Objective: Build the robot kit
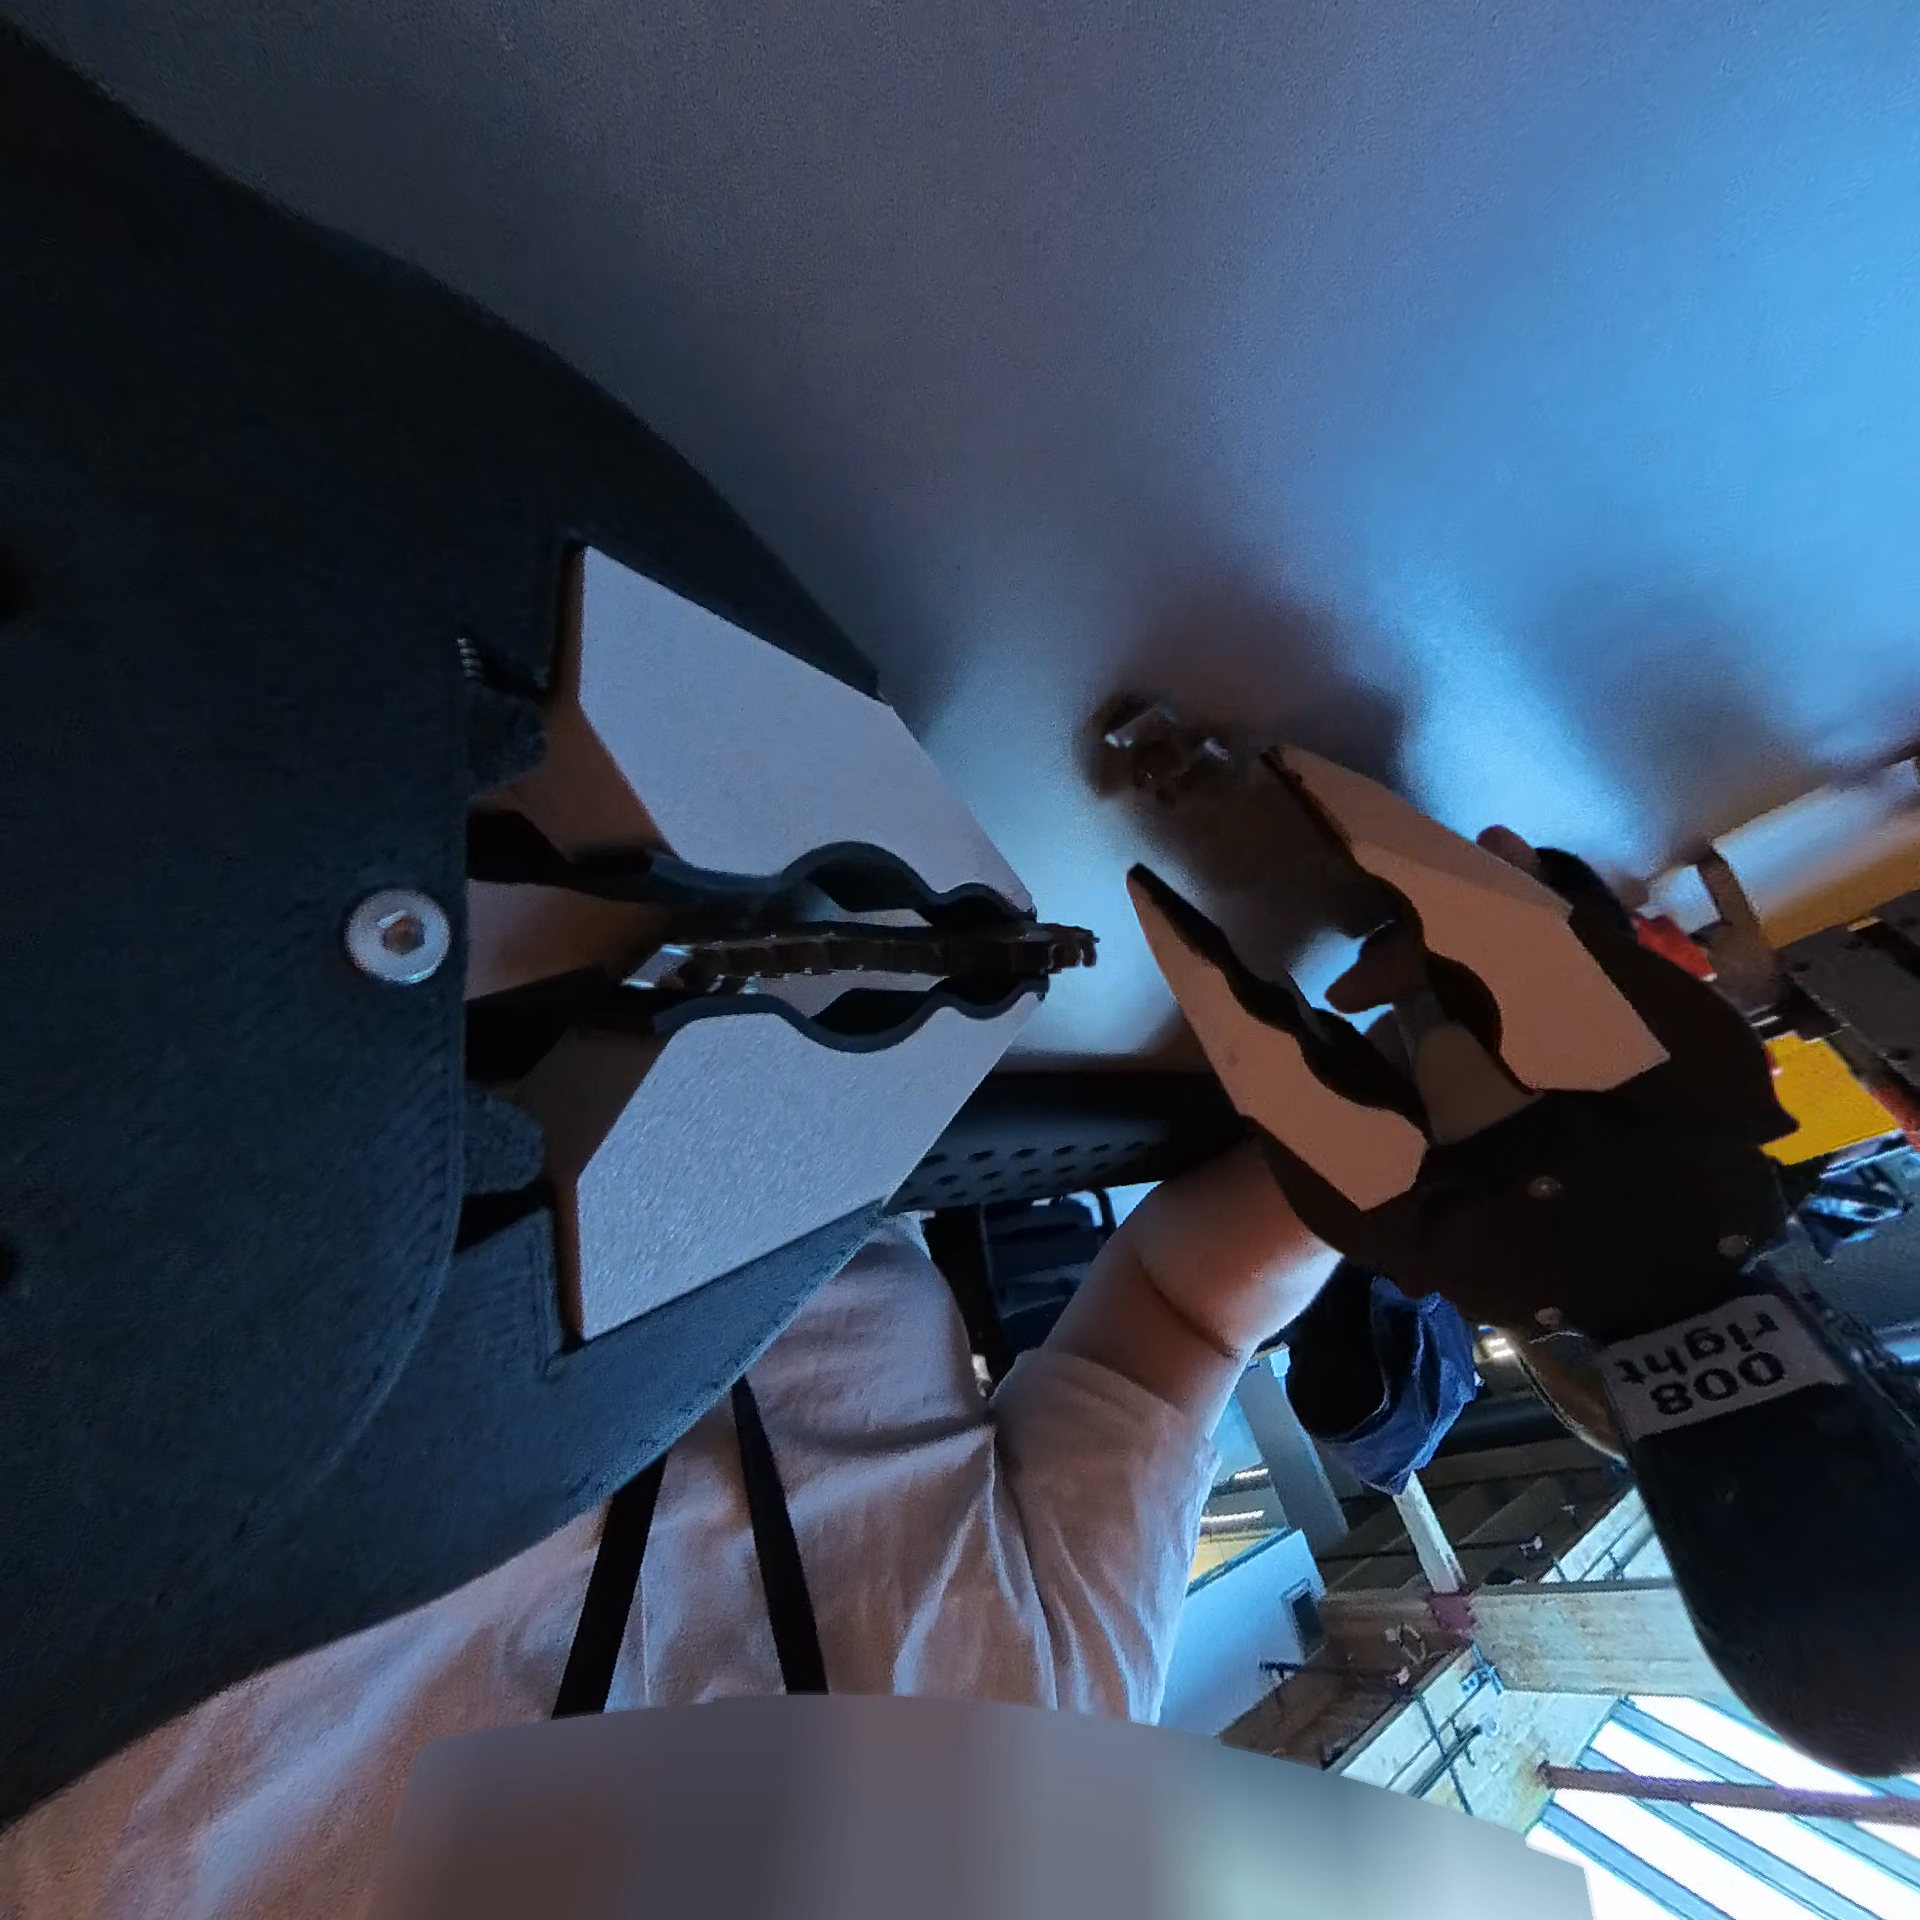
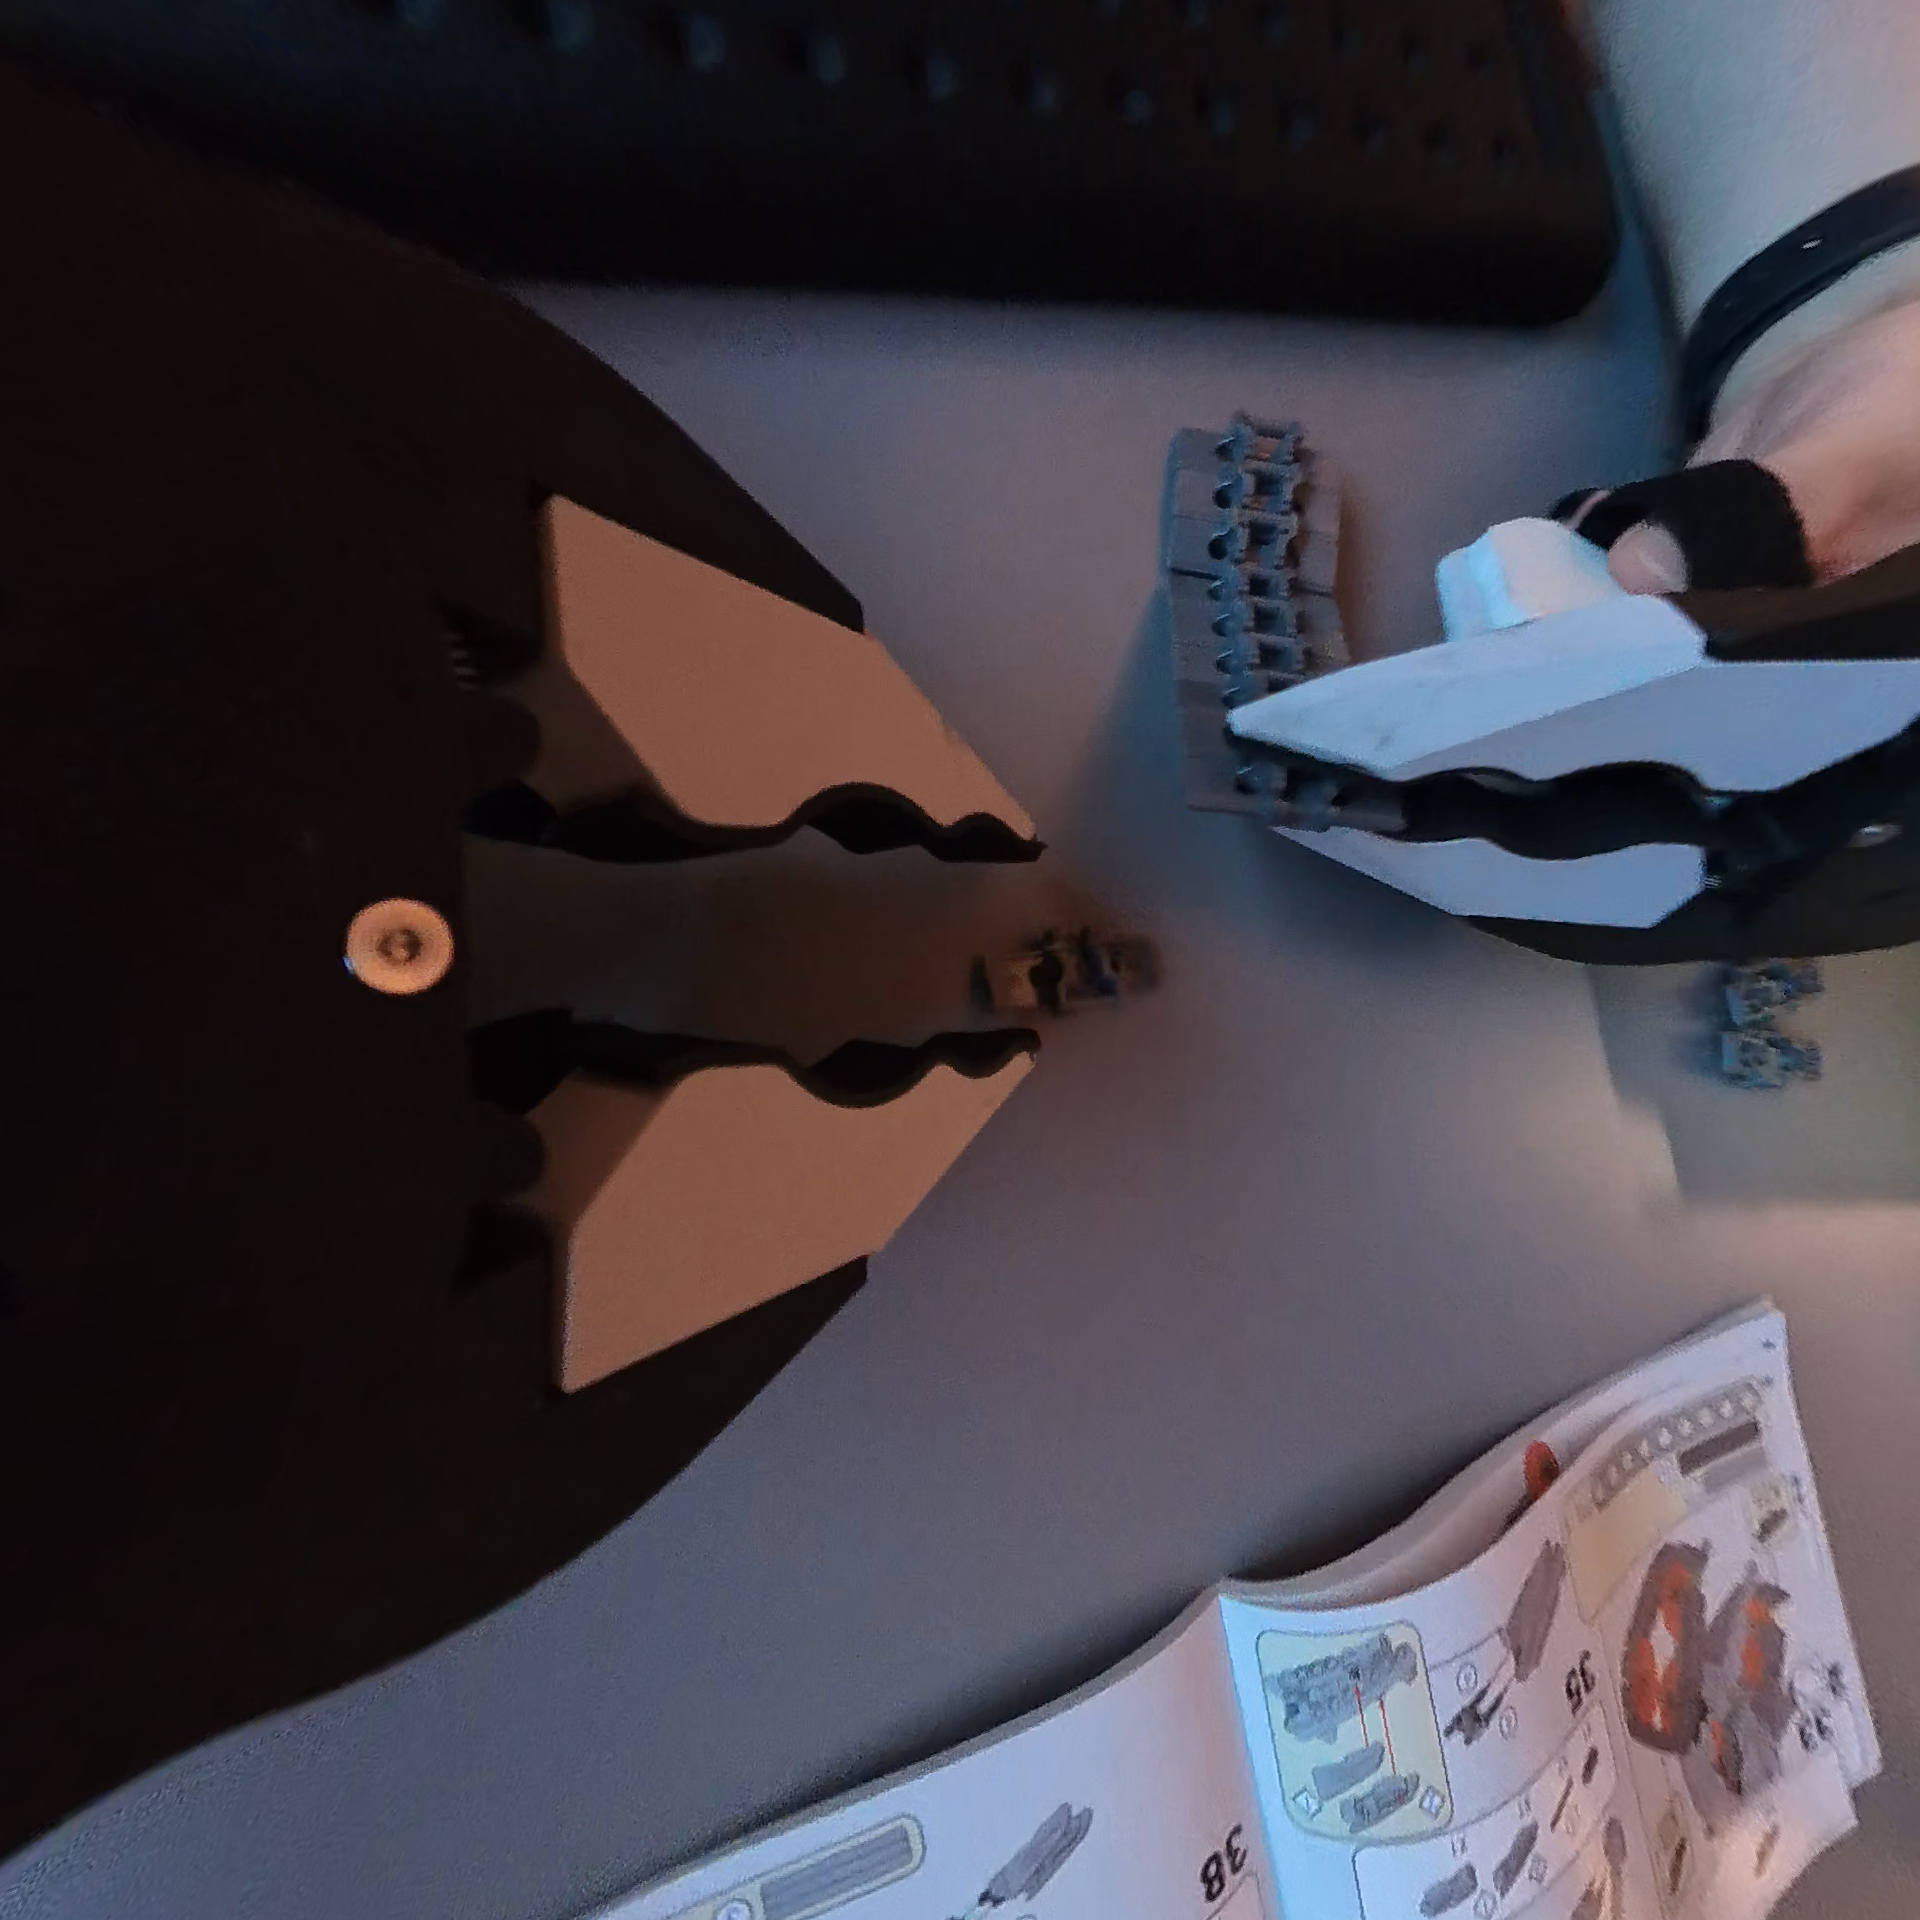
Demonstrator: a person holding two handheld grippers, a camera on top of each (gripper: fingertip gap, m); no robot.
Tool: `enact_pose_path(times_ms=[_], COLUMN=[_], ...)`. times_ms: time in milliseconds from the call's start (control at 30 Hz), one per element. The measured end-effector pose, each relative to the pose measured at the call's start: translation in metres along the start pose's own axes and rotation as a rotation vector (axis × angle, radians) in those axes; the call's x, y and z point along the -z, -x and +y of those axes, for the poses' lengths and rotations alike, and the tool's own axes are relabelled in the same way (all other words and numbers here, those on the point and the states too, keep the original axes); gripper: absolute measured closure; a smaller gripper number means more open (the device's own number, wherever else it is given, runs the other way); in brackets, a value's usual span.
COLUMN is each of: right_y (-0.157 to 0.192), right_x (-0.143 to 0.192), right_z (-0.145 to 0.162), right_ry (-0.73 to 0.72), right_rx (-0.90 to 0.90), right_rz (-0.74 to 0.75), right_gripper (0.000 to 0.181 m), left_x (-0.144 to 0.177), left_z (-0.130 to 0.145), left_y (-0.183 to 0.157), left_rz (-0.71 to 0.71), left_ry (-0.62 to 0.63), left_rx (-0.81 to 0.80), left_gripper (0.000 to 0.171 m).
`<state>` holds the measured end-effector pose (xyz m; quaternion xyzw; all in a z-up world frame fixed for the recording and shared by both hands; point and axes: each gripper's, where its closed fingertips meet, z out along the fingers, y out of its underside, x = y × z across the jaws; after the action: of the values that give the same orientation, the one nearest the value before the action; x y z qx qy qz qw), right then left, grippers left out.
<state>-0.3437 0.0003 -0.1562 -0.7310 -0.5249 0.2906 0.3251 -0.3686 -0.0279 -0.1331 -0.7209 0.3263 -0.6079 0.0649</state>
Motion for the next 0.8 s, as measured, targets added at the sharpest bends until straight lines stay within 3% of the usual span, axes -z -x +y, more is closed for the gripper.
enact_pose_path(times_ms=[167, 400, 500, 633, 800], right_y=[-0.008, 0.004, 0.016, -0.008, -0.015], right_x=[0.007, 0.004, 0.000, -0.001, 0.007], right_z=[-0.010, 0.012, 0.006, 0.007, 0.001], right_ry=[-0.068, 0.103, 0.066, 0.064, -0.016], right_rx=[-0.156, 0.038, -0.018, -0.054, -0.137], right_rz=[0.125, 0.198, 0.127, 0.195, 0.170], right_gripper=[0.145, 0.181, 0.181, 0.181, 0.174], left_x=[0.002, 0.004, 0.004, 0.003, 0.003], left_z=[0.003, 0.003, 0.003, 0.004, 0.004], left_y=[0.001, 0.001, 0.001, 0.002, 0.002], left_rz=[0.006, 0.005, 0.003, 0.001, 0.001], left_ry=[0.018, 0.022, 0.019, 0.024, 0.021], left_rx=[0.021, 0.026, 0.024, 0.025, 0.028], left_gripper=[0.165, 0.166, 0.166, 0.165, 0.165])
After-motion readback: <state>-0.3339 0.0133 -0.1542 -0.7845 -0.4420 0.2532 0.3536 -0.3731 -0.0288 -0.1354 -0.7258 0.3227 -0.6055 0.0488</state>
